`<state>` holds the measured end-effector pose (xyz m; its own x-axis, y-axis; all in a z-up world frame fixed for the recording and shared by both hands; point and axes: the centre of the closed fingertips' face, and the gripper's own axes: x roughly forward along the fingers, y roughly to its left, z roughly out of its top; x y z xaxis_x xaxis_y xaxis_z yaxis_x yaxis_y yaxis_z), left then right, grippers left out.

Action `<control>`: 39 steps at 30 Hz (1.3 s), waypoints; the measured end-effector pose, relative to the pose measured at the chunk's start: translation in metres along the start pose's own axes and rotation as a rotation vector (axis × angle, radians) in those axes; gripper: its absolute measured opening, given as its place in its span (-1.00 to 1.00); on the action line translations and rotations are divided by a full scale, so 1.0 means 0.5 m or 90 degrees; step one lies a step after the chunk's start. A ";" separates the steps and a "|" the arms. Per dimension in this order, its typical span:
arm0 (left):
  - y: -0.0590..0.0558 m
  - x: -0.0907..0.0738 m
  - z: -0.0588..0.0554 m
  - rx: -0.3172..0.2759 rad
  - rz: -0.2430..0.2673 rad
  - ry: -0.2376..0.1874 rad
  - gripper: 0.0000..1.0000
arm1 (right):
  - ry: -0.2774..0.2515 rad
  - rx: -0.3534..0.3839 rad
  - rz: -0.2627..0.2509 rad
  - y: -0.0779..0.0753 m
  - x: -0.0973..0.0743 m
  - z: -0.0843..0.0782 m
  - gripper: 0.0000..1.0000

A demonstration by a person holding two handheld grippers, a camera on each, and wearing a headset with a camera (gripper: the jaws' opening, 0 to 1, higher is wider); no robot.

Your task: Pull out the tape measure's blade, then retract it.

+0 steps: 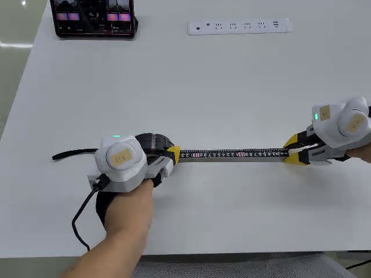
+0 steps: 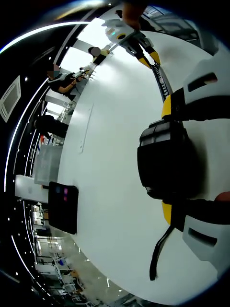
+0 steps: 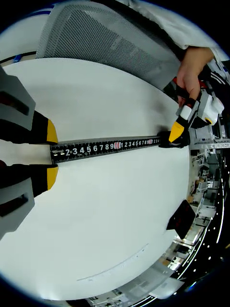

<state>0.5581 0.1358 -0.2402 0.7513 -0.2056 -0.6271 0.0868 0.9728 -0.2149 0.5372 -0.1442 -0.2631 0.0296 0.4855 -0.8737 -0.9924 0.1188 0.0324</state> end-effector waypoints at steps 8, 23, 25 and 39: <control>0.000 0.000 0.000 0.007 -0.001 0.006 0.21 | 0.008 0.002 -0.006 -0.001 0.000 0.001 -0.78; 0.004 -0.003 -0.005 0.018 -0.001 0.017 0.16 | 0.027 -0.008 -0.007 0.000 0.002 -0.002 -0.81; 0.004 -0.003 -0.005 0.017 -0.003 0.016 0.16 | 0.028 -0.004 -0.006 0.000 0.003 -0.002 -0.81; 0.002 -0.003 -0.006 0.011 -0.015 0.019 0.17 | 0.016 -0.011 0.000 0.009 0.010 0.025 -0.81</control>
<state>0.5553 0.1368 -0.2417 0.7289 -0.2310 -0.6444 0.1154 0.9694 -0.2168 0.5344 -0.1303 -0.2612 0.0260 0.4630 -0.8860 -0.9944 0.1032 0.0248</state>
